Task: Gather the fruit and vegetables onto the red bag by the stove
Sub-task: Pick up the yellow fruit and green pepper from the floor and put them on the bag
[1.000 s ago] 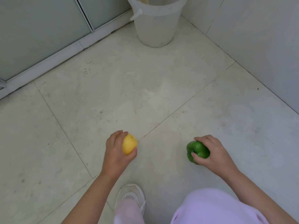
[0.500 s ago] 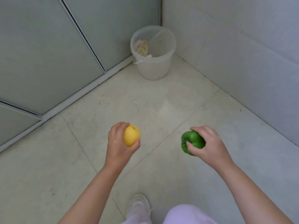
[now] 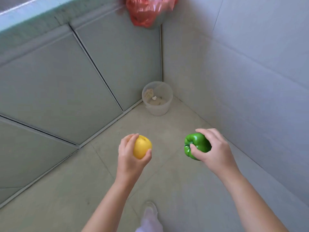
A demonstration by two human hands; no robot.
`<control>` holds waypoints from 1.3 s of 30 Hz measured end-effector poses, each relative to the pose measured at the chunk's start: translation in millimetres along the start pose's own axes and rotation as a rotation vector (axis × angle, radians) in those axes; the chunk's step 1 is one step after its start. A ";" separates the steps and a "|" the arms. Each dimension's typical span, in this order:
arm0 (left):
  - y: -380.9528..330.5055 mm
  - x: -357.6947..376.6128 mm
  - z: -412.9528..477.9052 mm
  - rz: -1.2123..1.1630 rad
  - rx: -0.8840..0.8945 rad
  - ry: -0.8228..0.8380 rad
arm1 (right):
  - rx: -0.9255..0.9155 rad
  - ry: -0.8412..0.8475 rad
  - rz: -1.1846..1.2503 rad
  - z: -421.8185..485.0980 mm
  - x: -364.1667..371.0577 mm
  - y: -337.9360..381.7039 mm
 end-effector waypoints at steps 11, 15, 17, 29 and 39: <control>-193.9 -114.0 27.3 -0.164 0.078 -0.138 | -0.119 -0.096 0.047 -20.5 -156.9 156.5; -240.0 -138.9 27.0 -0.158 0.083 -0.152 | -0.176 -0.107 0.047 -30.1 -198.6 190.6; -257.8 -150.0 25.2 -0.170 0.079 -0.165 | -0.202 -0.094 0.033 -34.7 -216.1 204.6; -339.6 -217.4 7.1 -0.185 0.180 -0.258 | -0.395 -0.142 0.051 -66.1 -293.4 280.1; -387.6 -270.9 -13.1 -0.169 0.270 -0.360 | -0.534 -0.137 0.118 -97.5 -318.5 328.6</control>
Point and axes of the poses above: each hand's wrist, its own z-axis towards the middle knuckle, its own x-axis out of the palm, y = z × x, the point moved 2 cm from there along z, towards the middle knuckle, and after that the axes turned 10 degrees about x, right-handed, at the moved point
